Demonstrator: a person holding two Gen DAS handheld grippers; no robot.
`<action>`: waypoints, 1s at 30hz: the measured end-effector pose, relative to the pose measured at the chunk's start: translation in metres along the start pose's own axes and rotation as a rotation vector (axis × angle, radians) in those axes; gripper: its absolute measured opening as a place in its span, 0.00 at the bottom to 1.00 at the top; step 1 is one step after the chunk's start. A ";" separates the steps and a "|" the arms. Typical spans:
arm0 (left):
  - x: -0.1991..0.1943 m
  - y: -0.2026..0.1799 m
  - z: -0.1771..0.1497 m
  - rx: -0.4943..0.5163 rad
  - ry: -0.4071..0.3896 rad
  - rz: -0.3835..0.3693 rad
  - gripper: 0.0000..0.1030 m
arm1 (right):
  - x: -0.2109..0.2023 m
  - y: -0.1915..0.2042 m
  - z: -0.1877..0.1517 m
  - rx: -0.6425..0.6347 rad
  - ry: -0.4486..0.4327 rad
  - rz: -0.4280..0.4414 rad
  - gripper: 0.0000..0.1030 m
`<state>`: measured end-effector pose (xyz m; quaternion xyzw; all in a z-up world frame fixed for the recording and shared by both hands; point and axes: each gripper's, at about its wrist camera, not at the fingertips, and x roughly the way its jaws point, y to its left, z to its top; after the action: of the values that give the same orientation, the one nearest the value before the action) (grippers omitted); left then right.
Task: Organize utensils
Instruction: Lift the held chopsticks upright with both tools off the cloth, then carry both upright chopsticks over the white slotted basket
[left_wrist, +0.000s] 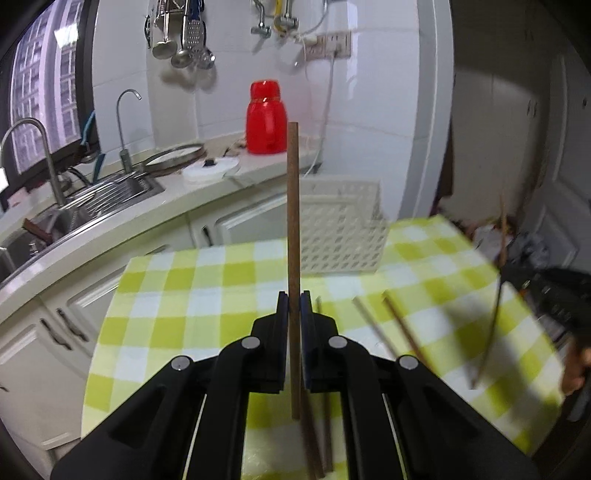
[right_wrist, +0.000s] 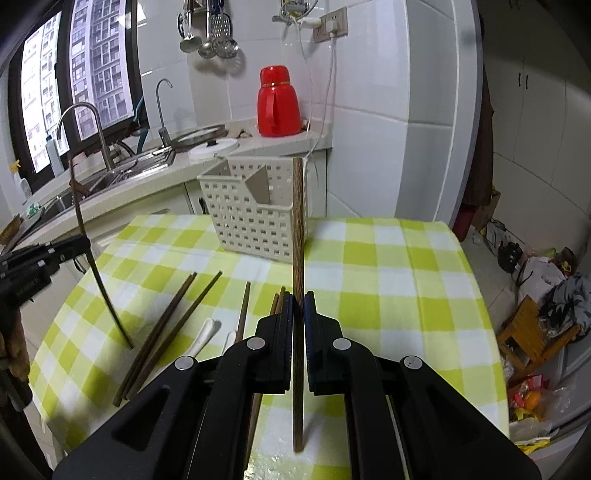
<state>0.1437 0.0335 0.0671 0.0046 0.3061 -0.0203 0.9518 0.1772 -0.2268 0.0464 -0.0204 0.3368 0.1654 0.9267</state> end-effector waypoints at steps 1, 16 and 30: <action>-0.004 0.001 0.008 -0.002 -0.021 -0.017 0.06 | -0.001 -0.002 0.004 0.004 -0.004 0.006 0.07; 0.004 -0.018 0.145 0.039 -0.176 -0.097 0.06 | -0.006 -0.007 0.129 -0.024 -0.119 0.055 0.06; 0.089 -0.017 0.215 0.003 -0.185 -0.128 0.06 | 0.062 0.008 0.210 -0.002 -0.132 0.064 0.06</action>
<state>0.3402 0.0093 0.1896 -0.0155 0.2165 -0.0817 0.9727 0.3489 -0.1692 0.1696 0.0003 0.2754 0.1962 0.9411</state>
